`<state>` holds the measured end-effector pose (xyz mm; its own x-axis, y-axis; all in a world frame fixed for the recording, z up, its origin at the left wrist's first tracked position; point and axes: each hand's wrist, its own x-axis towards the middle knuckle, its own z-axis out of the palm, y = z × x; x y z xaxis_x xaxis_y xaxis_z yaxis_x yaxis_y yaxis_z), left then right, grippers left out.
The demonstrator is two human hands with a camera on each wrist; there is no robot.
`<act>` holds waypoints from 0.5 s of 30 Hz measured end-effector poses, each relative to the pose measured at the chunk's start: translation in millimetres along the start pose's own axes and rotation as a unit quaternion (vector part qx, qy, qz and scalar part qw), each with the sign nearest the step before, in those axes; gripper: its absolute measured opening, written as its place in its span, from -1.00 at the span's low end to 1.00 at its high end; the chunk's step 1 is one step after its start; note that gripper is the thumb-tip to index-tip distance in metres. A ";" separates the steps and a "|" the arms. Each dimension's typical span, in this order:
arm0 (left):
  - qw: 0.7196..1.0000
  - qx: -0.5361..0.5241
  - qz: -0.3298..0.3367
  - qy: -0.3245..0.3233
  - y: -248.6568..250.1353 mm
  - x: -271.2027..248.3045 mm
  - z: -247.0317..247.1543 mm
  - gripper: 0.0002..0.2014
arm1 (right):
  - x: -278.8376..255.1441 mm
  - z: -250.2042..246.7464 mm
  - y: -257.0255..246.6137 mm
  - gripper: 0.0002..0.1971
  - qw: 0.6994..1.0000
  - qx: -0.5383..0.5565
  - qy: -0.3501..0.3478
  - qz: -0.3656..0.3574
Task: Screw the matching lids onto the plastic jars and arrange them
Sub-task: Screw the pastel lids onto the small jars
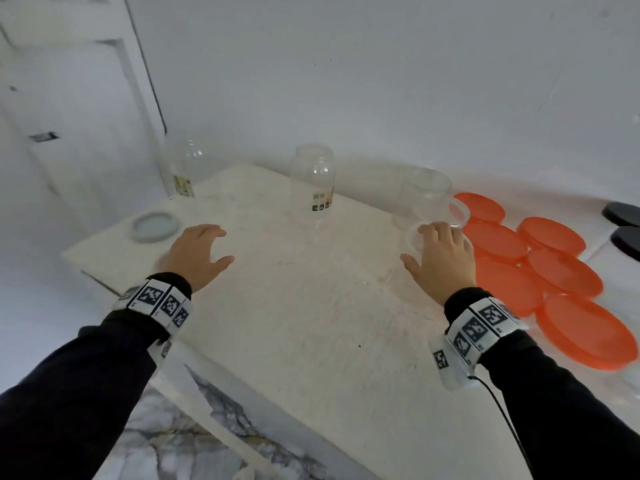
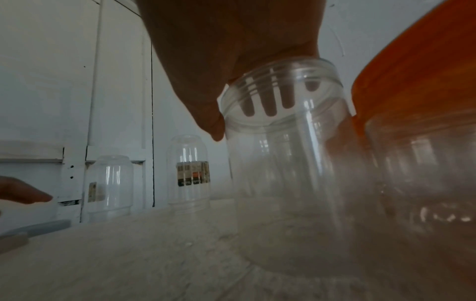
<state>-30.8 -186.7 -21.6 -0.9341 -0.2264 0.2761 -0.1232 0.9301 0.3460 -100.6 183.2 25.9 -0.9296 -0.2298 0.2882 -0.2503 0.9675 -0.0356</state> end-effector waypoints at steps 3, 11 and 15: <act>0.996 0.030 -0.058 -0.060 -22.2 -1.1 -1.6 -0.35 | 0.1 4.6 -4.4 -0.50 0.999 -0.014 0.027 0.008; 0.962 0.068 -0.161 -0.209 -47.6 7.8 -0.4 -0.05 | -0.4 8.8 -5.1 -0.52 0.999 -0.025 0.029 0.021; 0.957 0.066 -0.157 -0.234 -53.6 14.5 1.1 -0.08 | 2.7 3.0 -12.1 -0.52 0.998 -0.043 -0.013 0.045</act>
<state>-38.1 -239.5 -37.2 -0.8887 -0.3745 -0.2644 -0.4340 0.8731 0.2221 -100.9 170.5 24.2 -0.9543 -0.1437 0.2619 -0.1426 0.9895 0.0231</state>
